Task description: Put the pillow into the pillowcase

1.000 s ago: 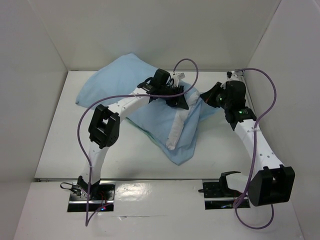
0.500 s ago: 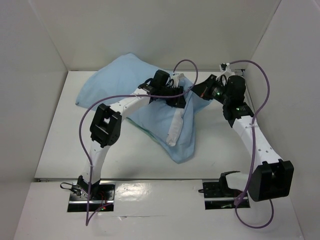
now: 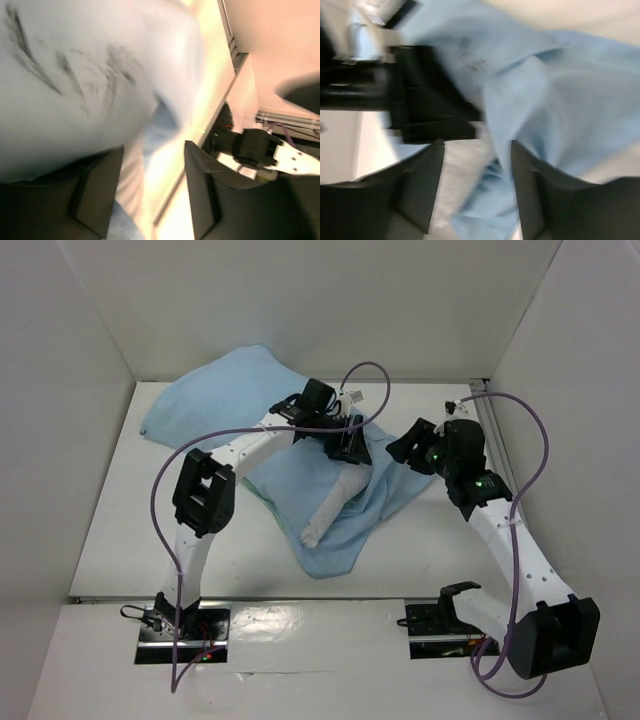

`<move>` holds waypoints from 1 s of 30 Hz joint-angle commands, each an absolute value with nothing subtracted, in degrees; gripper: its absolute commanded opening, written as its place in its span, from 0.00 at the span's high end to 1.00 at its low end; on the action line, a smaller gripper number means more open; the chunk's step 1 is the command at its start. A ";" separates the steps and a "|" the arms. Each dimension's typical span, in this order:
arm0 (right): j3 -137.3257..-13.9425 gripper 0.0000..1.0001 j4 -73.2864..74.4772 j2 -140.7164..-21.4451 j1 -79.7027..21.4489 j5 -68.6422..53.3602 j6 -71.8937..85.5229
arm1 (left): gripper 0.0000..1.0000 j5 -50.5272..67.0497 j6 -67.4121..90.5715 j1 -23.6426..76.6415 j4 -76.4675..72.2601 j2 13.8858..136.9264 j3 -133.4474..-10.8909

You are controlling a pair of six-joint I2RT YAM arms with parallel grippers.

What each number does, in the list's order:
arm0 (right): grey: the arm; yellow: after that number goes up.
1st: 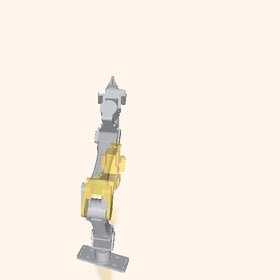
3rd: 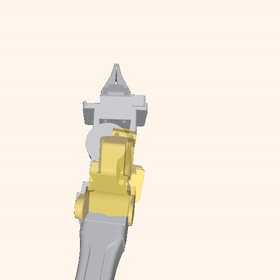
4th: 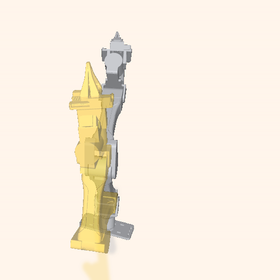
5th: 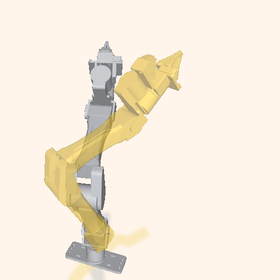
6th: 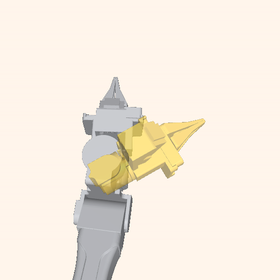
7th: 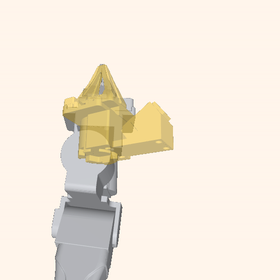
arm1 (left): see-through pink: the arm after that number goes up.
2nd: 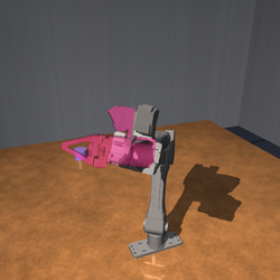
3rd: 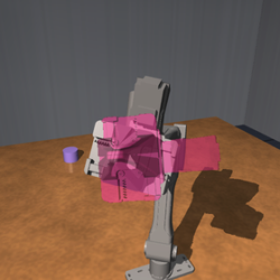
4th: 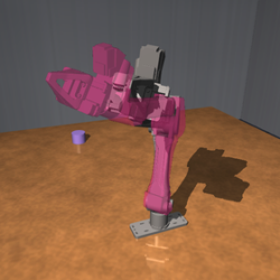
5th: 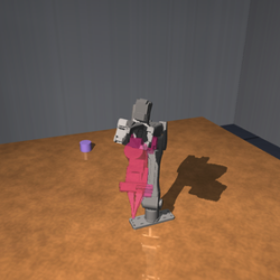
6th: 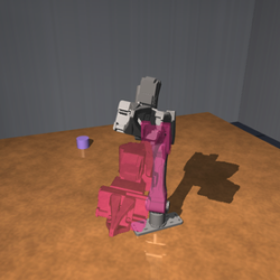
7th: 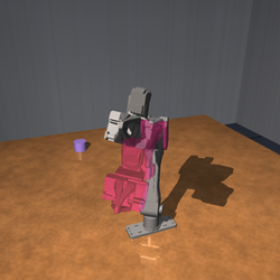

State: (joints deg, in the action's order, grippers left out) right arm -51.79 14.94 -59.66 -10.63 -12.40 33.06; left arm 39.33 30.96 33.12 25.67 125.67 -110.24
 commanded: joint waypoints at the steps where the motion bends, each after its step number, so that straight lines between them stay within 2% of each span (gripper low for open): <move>1: -53.35 0.34 23.20 -58.28 -10.63 -3.44 31.90 | 0.34 36.83 30.85 30.76 35.06 121.47 -110.74; 3: -54.92 0.26 23.73 -56.70 -10.63 -1.77 31.90 | 0.28 37.96 30.32 30.76 36.29 119.19 -112.06; 5: -55.98 0.26 24.43 -56.69 -10.63 -0.27 31.90 | 0.23 37.97 29.62 30.76 38.67 118.04 -113.55; 8: -57.22 0.30 26.01 -55.55 -10.63 -0.26 31.90 | 0.23 36.22 27.08 31.38 42.79 114.45 -114.52; 10: -57.22 0.31 26.62 -54.76 -10.63 -0.26 31.90 | 0.27 32.27 24.79 32.69 45.42 112.16 -113.99; 11: -57.22 0.32 27.41 -53.80 -10.63 -1.57 31.90 | 0.31 30.52 24.00 32.70 46.66 110.50 -113.99; 15: -55.90 0.32 29.88 -51.77 -10.63 -4.91 32.43 | 0.72 23.30 21.45 33.22 51.32 107.67 -113.47; 16: -54.94 0.34 29.88 -50.90 -10.63 -6.05 32.43 | 0.85 20.68 20.75 33.22 51.33 105.58 -112.16; 18: -52.48 0.39 30.50 -49.83 -11.33 -9.83 33.83 | 0.87 16.72 20.22 33.22 52.03 102.58 -109.70; 21: -46.95 0.40 29.97 -48.60 -14.84 -12.83 36.90 | 0.38 8.19 20.21 33.22 50.99 94.77 -100.93; 23: -41.24 0.29 26.83 -48.08 -20.02 -12.83 42.34 | 0.12 6.06 20.21 33.22 48.62 88.46 -91.96; 26: -33.87 0.22 17.72 -49.12 -28.10 -12.13 50.87 | 0.07 4.13 21.61 34.27 45.97 84.65 -82.29; 30: -32.26 0.22 11.34 -56.58 -40.23 -0.38 58.79 | 0.06 3.43 23.55 37.08 43.43 82.35 -75.16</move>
State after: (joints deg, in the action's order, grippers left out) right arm -31.94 21.74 -53.01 -34.83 -7.94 50.09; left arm 6.20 21.74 34.61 47.11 83.07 -78.39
